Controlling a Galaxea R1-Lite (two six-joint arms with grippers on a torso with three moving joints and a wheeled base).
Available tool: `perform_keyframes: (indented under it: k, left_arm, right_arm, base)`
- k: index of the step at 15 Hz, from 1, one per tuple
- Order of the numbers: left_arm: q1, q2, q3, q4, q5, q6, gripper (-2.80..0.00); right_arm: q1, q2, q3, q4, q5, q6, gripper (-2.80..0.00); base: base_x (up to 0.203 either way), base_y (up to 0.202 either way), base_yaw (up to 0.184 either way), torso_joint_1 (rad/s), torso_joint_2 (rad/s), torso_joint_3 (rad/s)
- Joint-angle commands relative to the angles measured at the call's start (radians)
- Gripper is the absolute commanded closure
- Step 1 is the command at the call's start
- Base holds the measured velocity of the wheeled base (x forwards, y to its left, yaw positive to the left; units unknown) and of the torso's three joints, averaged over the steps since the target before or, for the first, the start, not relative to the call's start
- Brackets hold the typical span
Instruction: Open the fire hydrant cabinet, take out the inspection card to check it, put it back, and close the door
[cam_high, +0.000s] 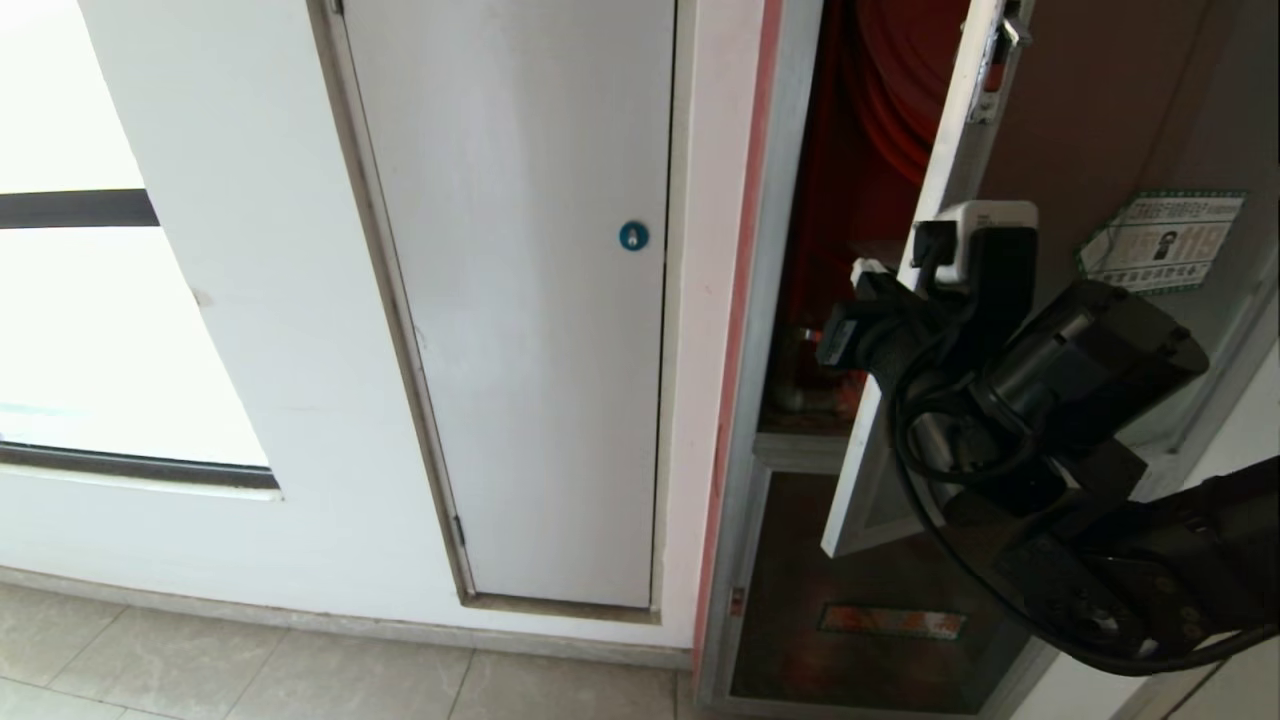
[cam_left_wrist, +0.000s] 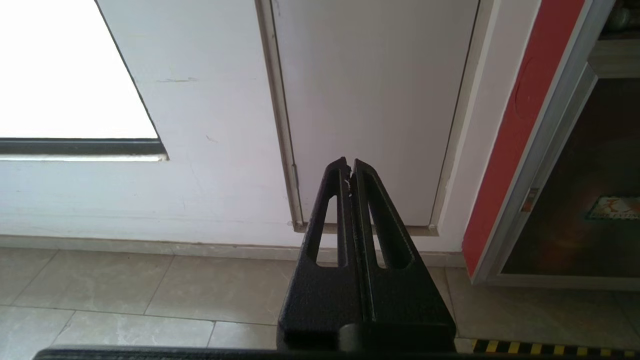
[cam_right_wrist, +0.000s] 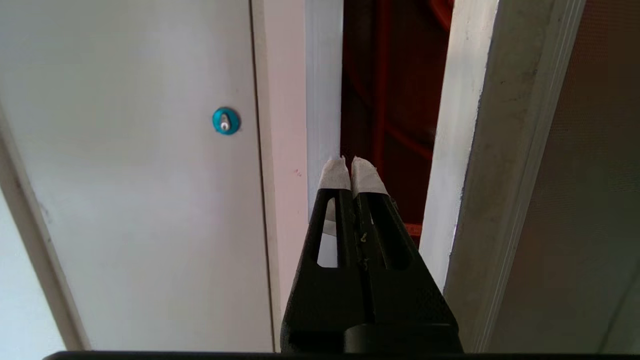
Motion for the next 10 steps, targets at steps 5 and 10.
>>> perform_keyframes:
  k: [5, 10]
  left_arm:
    - [0.001, -0.002, 0.006, 0.000, 0.000, 0.000, 0.00]
    - [0.001, -0.002, 0.006, 0.000, 0.000, 0.000, 0.00]
  right_arm:
    - [-0.003, 0.027, -0.036, -0.010, -0.035, -0.001, 0.00]
    - [-0.015, 0.023, -0.045, -0.010, -0.055, -0.001, 0.00]
  base:
    - [0.000, 0.000, 0.000, 0.000, 0.00, 0.000]
    - [0.000, 0.000, 0.000, 0.000, 0.00, 0.000]
